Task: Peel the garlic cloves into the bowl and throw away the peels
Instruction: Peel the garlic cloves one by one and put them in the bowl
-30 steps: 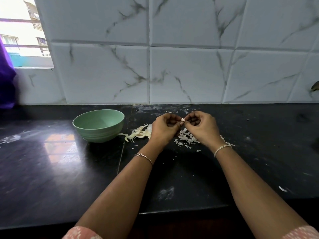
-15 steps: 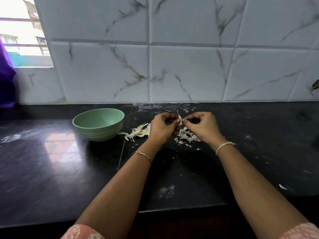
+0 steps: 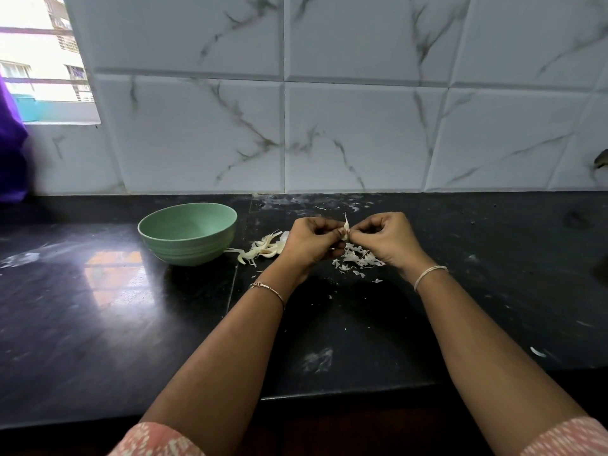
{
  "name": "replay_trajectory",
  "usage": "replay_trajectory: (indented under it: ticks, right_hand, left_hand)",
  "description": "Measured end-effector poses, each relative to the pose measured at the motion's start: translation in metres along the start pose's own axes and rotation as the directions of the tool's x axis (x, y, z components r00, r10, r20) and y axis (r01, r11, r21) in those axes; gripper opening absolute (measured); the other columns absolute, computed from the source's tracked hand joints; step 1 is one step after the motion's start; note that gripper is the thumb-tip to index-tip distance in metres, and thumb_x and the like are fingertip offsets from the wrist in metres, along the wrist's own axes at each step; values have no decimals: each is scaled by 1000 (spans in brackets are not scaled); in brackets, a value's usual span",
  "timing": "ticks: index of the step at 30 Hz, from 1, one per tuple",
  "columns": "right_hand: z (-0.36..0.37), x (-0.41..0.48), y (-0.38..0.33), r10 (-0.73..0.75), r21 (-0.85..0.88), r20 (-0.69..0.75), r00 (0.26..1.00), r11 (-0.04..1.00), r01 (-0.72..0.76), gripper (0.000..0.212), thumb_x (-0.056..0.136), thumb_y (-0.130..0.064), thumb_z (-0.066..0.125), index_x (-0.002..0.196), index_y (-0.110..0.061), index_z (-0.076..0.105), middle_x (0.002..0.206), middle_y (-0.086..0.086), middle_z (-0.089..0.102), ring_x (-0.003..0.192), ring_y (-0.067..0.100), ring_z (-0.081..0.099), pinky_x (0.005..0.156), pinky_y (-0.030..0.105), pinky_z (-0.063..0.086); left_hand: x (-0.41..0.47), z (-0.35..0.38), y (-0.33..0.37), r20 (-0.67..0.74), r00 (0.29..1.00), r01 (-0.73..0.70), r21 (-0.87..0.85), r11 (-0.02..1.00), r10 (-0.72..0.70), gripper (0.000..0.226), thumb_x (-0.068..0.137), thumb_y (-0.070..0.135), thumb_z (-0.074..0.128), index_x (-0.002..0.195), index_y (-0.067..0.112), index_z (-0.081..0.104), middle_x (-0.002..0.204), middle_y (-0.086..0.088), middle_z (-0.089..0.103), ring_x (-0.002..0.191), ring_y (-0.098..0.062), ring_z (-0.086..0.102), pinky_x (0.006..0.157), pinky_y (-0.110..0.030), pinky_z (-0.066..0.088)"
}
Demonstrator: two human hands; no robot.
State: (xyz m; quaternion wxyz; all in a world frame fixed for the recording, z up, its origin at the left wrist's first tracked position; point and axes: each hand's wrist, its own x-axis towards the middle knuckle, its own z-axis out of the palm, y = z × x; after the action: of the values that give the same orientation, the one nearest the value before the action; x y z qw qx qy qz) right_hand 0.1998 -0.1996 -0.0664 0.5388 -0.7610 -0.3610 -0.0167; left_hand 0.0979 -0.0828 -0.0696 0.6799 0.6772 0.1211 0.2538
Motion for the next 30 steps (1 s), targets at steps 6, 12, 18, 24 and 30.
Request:
replay_trajectory:
  ticks: [6,12,18,24,30]
  right_hand:
    - [1,-3,-4,24,70,-3,1000,997,-24,6,71,-19,80,70,-15,76,67,1,72,64,8,63,63,26,51]
    - [1,-3,-5,61,172,-14,998,983,-57,23,80,-24,79,78,-2,75,74,10,73,67,9,63,64,22,50]
    - [4,0,-2,31,154,-53,998,988,-22,7,81,-12,77,84,-8,72,79,8,71,71,12,65,68,23,54]
    - [6,-3,-8,-18,141,-68,998,990,27,8,90,-6,66,86,-12,70,85,11,74,86,24,72,85,35,57]
    - [10,-4,-9,-46,156,-125,991,986,65,19,88,-6,69,79,-23,69,80,4,73,80,19,73,82,42,59]
  left_hand:
    - [-1,0,1,-4,1000,1,-11,1000,-1,8,92,-1,60,97,-1,67,73,-7,67,57,-8,62,59,-18,57]
    - [0,5,-1,-37,999,-22,55,998,24,9,90,-1,62,95,1,69,79,-12,68,65,-17,61,68,-26,57]
    - [3,3,-4,-146,981,-103,168,980,128,10,75,10,77,84,15,76,75,-7,72,70,-17,65,83,-40,58]
    - [1,4,0,-186,975,-98,133,986,122,21,65,21,79,85,16,76,71,-2,70,65,-13,62,74,-34,57]
    - [4,5,-4,-206,970,-97,171,980,132,15,73,11,81,86,10,75,75,-9,73,67,-16,65,77,-40,59]
